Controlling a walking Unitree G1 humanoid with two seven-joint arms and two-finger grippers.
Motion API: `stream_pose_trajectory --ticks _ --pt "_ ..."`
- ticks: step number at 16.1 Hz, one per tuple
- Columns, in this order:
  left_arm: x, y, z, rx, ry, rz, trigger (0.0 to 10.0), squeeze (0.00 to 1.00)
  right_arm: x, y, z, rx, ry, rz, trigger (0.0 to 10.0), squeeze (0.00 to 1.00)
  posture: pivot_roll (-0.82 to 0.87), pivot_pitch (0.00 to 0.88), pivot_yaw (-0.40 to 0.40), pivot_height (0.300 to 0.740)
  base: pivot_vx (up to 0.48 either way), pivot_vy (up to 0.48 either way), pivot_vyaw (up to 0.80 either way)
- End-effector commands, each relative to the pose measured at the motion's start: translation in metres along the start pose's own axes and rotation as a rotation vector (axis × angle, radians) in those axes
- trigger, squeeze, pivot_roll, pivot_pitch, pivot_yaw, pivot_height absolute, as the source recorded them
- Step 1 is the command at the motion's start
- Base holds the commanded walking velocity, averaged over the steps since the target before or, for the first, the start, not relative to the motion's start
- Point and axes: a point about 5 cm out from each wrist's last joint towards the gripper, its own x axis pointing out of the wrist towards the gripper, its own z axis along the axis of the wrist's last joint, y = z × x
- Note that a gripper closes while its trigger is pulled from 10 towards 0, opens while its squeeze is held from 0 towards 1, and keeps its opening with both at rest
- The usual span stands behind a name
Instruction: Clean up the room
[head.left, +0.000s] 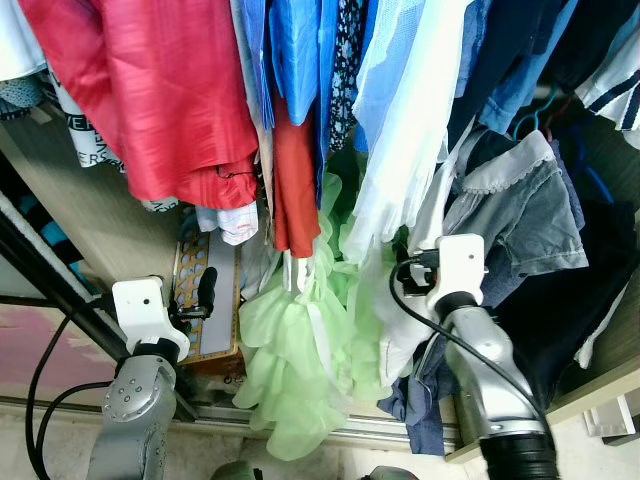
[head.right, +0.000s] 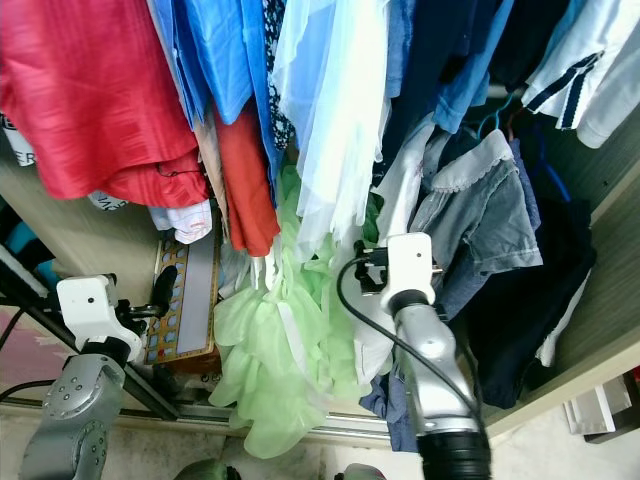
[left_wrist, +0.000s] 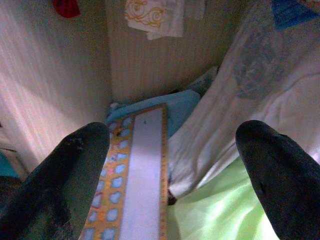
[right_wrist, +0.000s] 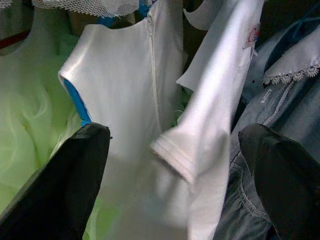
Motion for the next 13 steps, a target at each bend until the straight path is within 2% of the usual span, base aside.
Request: stream_pose_trajectory --ticks 1,2,6,10,13 --pt "0.000 -0.003 0.005 0.017 -0.011 -0.012 10.0 0.00 -0.003 -0.001 0.016 -0.089 -0.095 0.001 10.0 0.00 -0.02 0.000 -0.008 0.740 0.000 0.000 0.00" --pt "0.000 -0.004 0.005 0.010 -0.012 -0.013 10.0 0.00 -0.004 -0.001 0.022 -0.153 -0.144 -0.005 10.0 0.00 -0.02 0.000 -0.007 0.740 0.000 0.000 0.43" --pt "0.001 -0.007 0.008 0.030 -0.019 -0.006 10.0 0.00 -0.010 0.020 0.038 -0.240 -0.270 0.122 10.0 0.00 -0.03 0.000 -0.011 0.740 0.000 0.000 0.58" --pt "0.001 -0.005 0.006 0.014 -0.007 0.013 10.0 0.00 -0.014 0.034 0.036 -0.235 -0.289 0.250 10.0 0.00 -0.03 0.000 -0.015 0.740 0.000 0.000 0.80" --pt "0.001 -0.007 0.007 -0.016 -0.009 0.003 10.0 0.00 -0.015 0.043 0.031 -0.184 -0.266 0.347 10.0 0.00 -0.03 0.000 -0.016 0.740 0.000 0.000 0.80"
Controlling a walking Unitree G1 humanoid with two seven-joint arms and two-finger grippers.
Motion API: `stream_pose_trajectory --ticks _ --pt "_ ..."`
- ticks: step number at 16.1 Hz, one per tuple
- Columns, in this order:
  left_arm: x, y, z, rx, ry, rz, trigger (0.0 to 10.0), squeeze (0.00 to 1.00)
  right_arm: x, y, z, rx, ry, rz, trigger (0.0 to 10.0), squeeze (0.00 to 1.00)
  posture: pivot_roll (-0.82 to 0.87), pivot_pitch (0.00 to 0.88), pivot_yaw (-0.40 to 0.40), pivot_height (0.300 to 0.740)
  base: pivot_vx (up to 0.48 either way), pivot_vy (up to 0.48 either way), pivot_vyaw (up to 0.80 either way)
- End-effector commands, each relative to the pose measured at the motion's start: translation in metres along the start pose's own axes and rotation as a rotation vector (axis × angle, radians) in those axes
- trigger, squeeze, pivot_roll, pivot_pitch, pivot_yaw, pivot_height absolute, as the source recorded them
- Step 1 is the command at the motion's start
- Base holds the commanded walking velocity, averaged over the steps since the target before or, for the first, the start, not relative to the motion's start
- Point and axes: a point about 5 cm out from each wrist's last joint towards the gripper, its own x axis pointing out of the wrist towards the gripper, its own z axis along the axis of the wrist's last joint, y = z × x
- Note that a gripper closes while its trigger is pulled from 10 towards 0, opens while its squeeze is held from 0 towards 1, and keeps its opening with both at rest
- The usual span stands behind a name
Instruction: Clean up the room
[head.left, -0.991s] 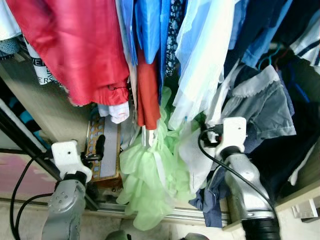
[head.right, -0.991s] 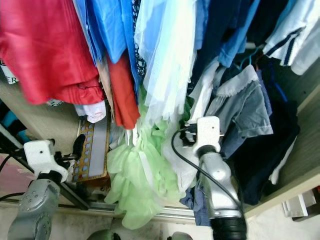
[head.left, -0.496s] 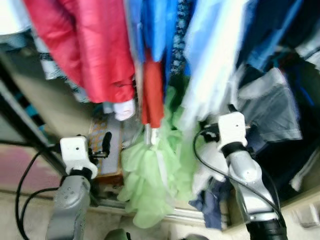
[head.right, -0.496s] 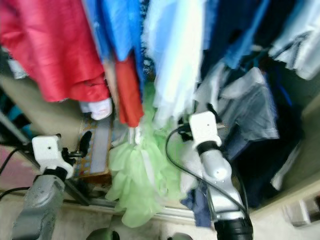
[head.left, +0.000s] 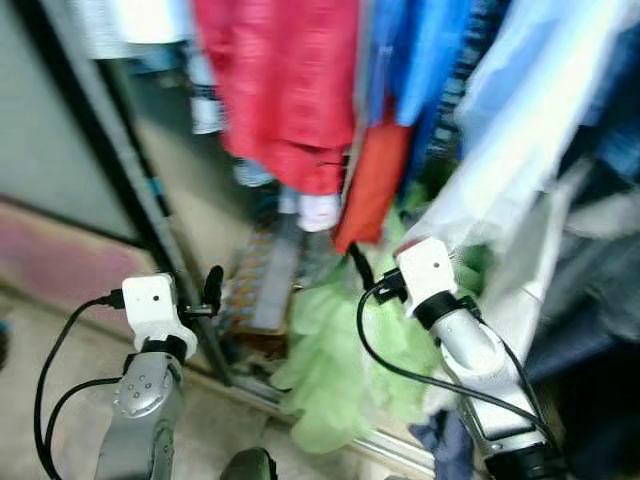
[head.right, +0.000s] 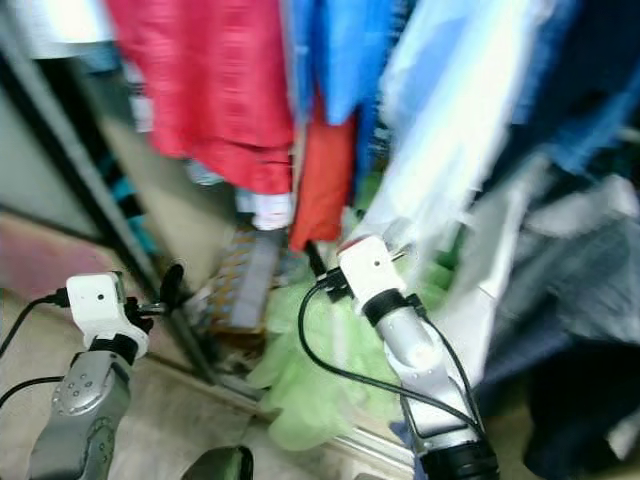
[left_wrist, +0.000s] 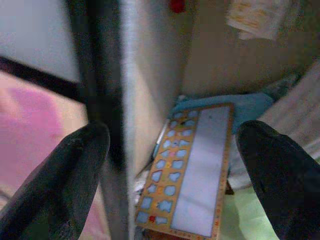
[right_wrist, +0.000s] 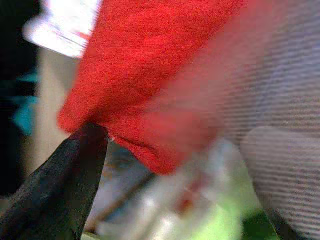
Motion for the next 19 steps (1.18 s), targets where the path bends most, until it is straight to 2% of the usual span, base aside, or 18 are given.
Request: stream_pose_trajectory --ticks 1,3,6,8,10,11,12,13,15,16,18,19 --pt "-0.001 0.001 0.005 0.001 -0.011 0.007 10.0 0.00 0.000 0.001 0.003 0.012 -0.014 0.018 10.0 0.00 -0.03 0.000 -0.016 0.740 0.000 0.000 0.80" --pt "-0.003 0.002 0.003 0.021 -0.001 0.017 10.0 0.00 0.000 0.000 -0.001 0.028 0.004 0.015 10.0 0.00 -0.03 0.000 -0.015 0.740 0.000 0.000 0.80" --pt "-0.009 0.004 0.003 0.009 -0.005 0.039 10.0 0.00 -0.007 -0.010 -0.018 0.177 0.122 -0.097 10.0 0.00 -0.03 0.000 -0.012 0.740 0.000 0.000 0.80" --pt "-0.024 0.011 0.003 0.011 -0.002 0.049 10.0 0.00 -0.018 -0.023 -0.031 0.290 0.212 -0.195 10.0 0.00 -0.02 0.000 -0.011 0.740 0.000 0.000 0.80" --pt "-0.033 0.013 0.000 -0.010 0.023 0.042 10.0 0.00 -0.027 -0.027 -0.033 0.308 0.230 -0.196 10.0 0.00 -0.02 0.000 -0.014 0.740 0.000 0.000 0.36" --pt "-0.038 0.016 -0.002 0.021 0.024 0.061 10.0 0.00 -0.033 -0.027 -0.036 0.288 0.242 -0.167 10.0 0.00 -0.02 0.000 -0.014 0.740 0.000 0.000 0.79" --pt "-0.036 0.017 -0.002 0.075 0.015 0.073 10.0 0.00 -0.033 -0.024 -0.036 0.287 0.246 -0.141 10.0 0.00 -0.02 0.000 -0.018 0.740 0.000 0.000 0.80" --pt "-0.036 0.017 -0.001 0.082 0.013 0.074 10.0 0.00 -0.032 -0.023 -0.035 0.287 0.245 -0.138 10.0 0.00 -0.02 0.000 -0.018 0.740 0.000 0.000 0.80" --pt "-0.024 0.012 0.006 0.085 -0.017 0.075 10.0 0.00 -0.020 -0.017 -0.031 0.270 0.219 -0.083 10.0 0.00 -0.02 0.000 -0.018 0.740 0.000 0.000 0.79" --pt "-0.024 0.012 0.007 0.086 -0.019 0.080 10.0 0.00 -0.019 -0.017 -0.031 0.270 0.219 -0.078 10.0 0.00 -0.02 0.000 -0.018 0.740 0.000 0.000 0.79" --pt "-0.022 0.009 0.007 0.036 0.034 0.050 10.0 0.00 -0.015 -0.014 -0.030 0.272 0.220 -0.032 10.0 0.00 -0.02 0.000 -0.018 0.740 0.000 0.000 0.80" --pt "-0.023 0.011 0.009 0.053 0.014 0.046 10.0 0.00 -0.015 -0.014 -0.030 0.279 0.227 -0.031 10.0 0.00 -0.02 0.000 -0.025 0.740 0.000 0.000 0.79"
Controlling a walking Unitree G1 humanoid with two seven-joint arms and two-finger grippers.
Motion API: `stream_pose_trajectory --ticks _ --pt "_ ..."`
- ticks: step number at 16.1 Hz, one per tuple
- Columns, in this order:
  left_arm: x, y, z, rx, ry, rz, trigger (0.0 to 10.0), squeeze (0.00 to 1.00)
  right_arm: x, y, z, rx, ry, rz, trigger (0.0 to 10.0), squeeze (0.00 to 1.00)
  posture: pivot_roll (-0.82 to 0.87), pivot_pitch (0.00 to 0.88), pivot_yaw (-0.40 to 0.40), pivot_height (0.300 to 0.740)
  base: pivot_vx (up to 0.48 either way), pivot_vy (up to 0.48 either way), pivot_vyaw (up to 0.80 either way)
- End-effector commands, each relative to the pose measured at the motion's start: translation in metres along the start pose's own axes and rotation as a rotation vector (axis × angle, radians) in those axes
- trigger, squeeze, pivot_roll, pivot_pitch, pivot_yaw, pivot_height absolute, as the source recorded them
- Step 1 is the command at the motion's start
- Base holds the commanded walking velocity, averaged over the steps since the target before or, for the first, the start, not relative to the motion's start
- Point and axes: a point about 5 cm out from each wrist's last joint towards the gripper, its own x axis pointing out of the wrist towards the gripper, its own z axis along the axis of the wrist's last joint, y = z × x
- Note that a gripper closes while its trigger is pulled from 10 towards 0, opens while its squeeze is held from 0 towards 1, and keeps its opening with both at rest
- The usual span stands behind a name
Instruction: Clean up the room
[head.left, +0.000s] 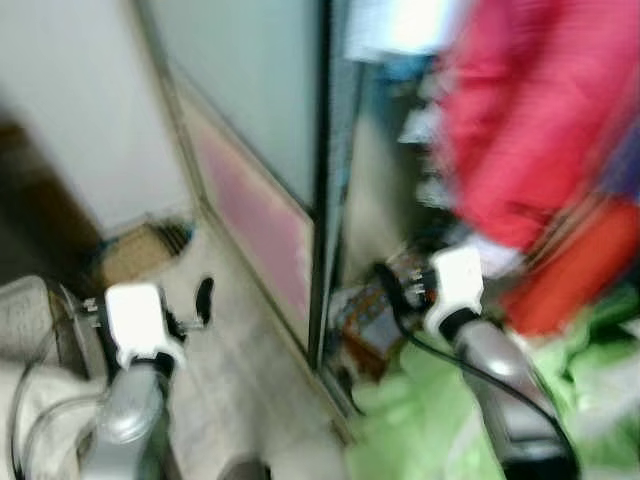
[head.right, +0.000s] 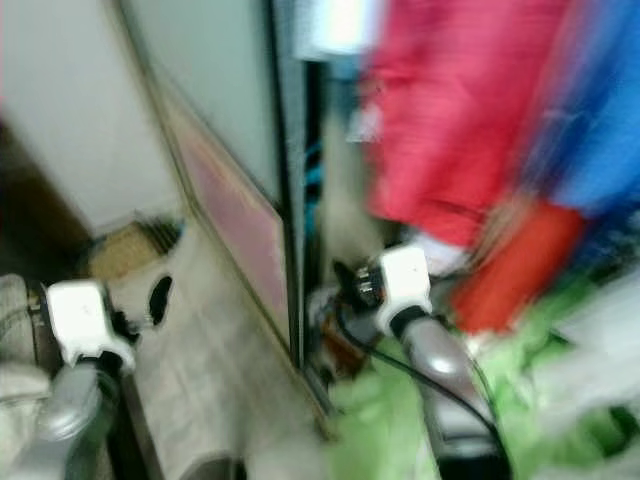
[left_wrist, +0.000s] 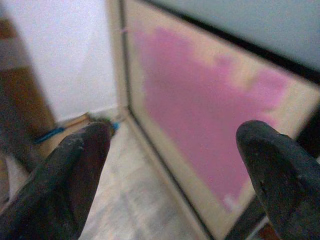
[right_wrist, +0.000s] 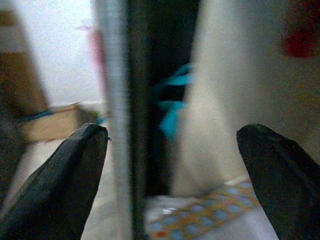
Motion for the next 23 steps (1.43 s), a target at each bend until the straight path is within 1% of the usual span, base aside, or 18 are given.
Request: stream_pose_trajectory --ticks 1,3,6,7,8,11,13,18,23 --pt "0.000 -0.001 0.004 -0.001 -0.015 -0.003 10.0 0.00 -0.002 -0.004 -0.001 -0.001 0.014 -0.003 10.0 0.00 -0.02 0.000 -0.025 0.740 0.000 0.000 0.79" --pt "0.001 0.000 0.003 0.002 -0.014 0.022 10.0 0.00 -0.002 -0.005 0.000 0.009 0.019 0.000 10.0 0.00 -0.03 0.000 -0.028 0.740 0.000 0.000 0.80" --pt "-0.001 -0.003 0.001 0.075 -0.022 0.060 10.0 0.00 -0.003 -0.004 -0.001 0.029 0.025 0.022 10.0 0.00 -0.02 0.000 -0.026 0.740 0.000 0.000 0.80" --pt "-0.002 -0.005 -0.001 0.046 -0.007 0.042 10.0 0.00 -0.002 -0.004 -0.001 0.030 0.029 0.030 10.0 0.00 -0.03 0.000 -0.026 0.740 0.000 0.000 0.79" --pt "-0.002 -0.005 0.000 0.038 -0.004 0.044 10.0 0.00 -0.003 -0.004 -0.001 0.030 0.030 0.032 10.0 0.00 -0.03 0.000 -0.027 0.740 0.000 0.000 0.80" --pt "-0.002 -0.004 -0.002 0.034 0.002 0.053 10.0 0.00 -0.002 -0.002 -0.001 0.032 0.034 0.047 10.0 0.00 -0.03 0.000 -0.023 0.740 0.000 0.000 0.80" --pt "-0.001 -0.008 -0.002 0.019 0.000 0.044 10.0 0.00 0.004 0.001 0.001 0.030 0.024 0.077 10.0 0.00 -0.03 0.000 -0.026 0.740 0.000 0.000 0.80" --pt "-0.001 -0.009 -0.001 0.014 -0.006 0.039 10.0 0.00 0.005 0.005 0.001 0.044 0.031 0.127 10.0 0.00 -0.03 0.000 -0.029 0.740 0.000 0.000 0.80" --pt "0.003 -0.013 0.002 0.010 -0.015 0.035 10.0 0.00 0.010 0.005 0.004 0.040 0.014 0.132 10.0 0.00 -0.02 0.000 -0.028 0.740 0.000 0.000 0.80"
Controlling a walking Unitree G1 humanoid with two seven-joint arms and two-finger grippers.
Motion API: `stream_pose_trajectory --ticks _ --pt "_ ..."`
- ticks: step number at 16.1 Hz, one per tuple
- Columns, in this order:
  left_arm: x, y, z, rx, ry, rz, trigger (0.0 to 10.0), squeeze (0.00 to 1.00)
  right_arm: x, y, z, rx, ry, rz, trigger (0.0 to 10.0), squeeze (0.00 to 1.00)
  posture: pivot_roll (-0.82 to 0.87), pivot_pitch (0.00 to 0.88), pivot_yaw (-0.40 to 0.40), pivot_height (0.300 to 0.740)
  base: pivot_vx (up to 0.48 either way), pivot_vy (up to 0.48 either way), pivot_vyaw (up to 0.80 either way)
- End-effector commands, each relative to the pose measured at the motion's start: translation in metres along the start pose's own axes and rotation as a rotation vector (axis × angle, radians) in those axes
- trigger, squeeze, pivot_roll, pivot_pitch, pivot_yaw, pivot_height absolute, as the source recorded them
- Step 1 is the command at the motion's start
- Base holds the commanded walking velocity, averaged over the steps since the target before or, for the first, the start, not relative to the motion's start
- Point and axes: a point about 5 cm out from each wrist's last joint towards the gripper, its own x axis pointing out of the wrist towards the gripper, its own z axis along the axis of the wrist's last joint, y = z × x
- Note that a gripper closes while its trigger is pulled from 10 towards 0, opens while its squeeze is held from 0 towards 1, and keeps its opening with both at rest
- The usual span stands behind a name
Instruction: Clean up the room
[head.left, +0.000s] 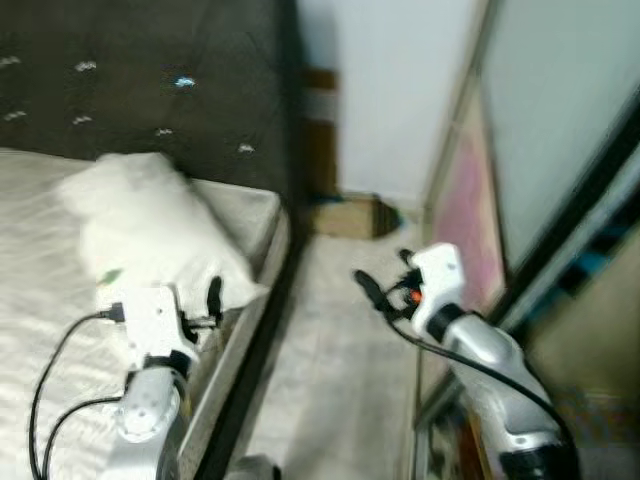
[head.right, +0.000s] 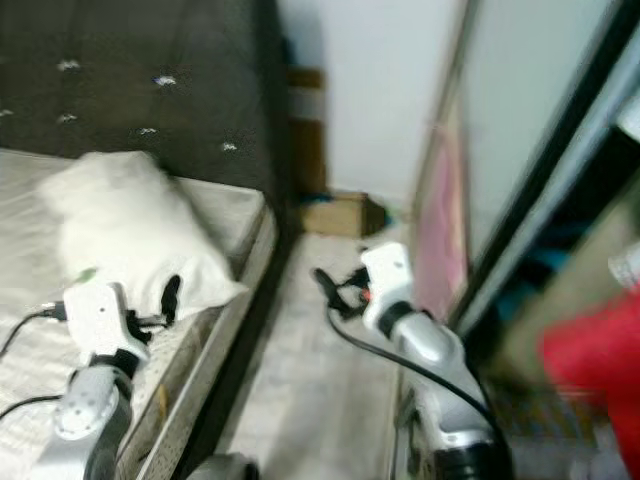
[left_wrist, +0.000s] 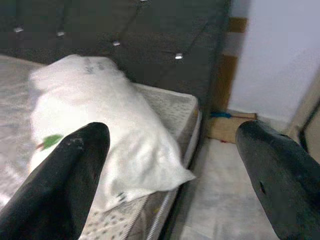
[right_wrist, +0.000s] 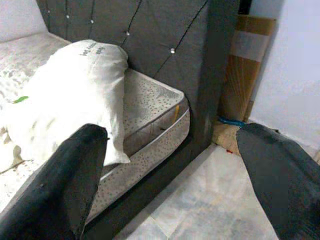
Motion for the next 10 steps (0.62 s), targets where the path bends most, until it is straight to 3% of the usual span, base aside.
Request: stream_pose_trajectory --ticks 1,3,5,7,10 --pt "0.0004 0.0069 0.0024 0.019 -0.006 0.028 10.0 0.00 0.0071 0.0053 0.0065 -0.001 -0.029 0.023 10.0 0.00 -0.02 0.000 -0.029 0.740 0.000 0.000 0.79" --pt "0.0008 0.0052 0.0033 0.028 -0.011 0.028 10.0 0.00 0.0078 0.0049 0.0068 -0.003 -0.030 0.021 10.0 0.00 -0.02 0.000 -0.031 0.740 0.000 0.000 0.79" --pt "0.0008 0.0057 0.0058 0.120 -0.028 0.085 10.0 0.00 0.0101 0.0056 0.0069 -0.009 -0.033 0.027 10.0 0.00 -0.01 0.000 -0.030 0.740 0.000 0.000 0.80" --pt "0.0033 0.0044 0.0040 0.040 -0.021 0.044 10.0 0.00 0.0129 0.0053 0.0075 -0.016 -0.044 0.012 10.0 0.00 -0.01 0.000 -0.029 0.740 0.000 0.000 0.79" --pt "0.0035 0.0038 0.0034 0.035 -0.017 0.024 10.0 0.00 0.0139 0.0072 0.0075 -0.017 -0.052 0.016 10.0 0.00 -0.01 0.000 -0.026 0.740 0.000 0.000 0.80"
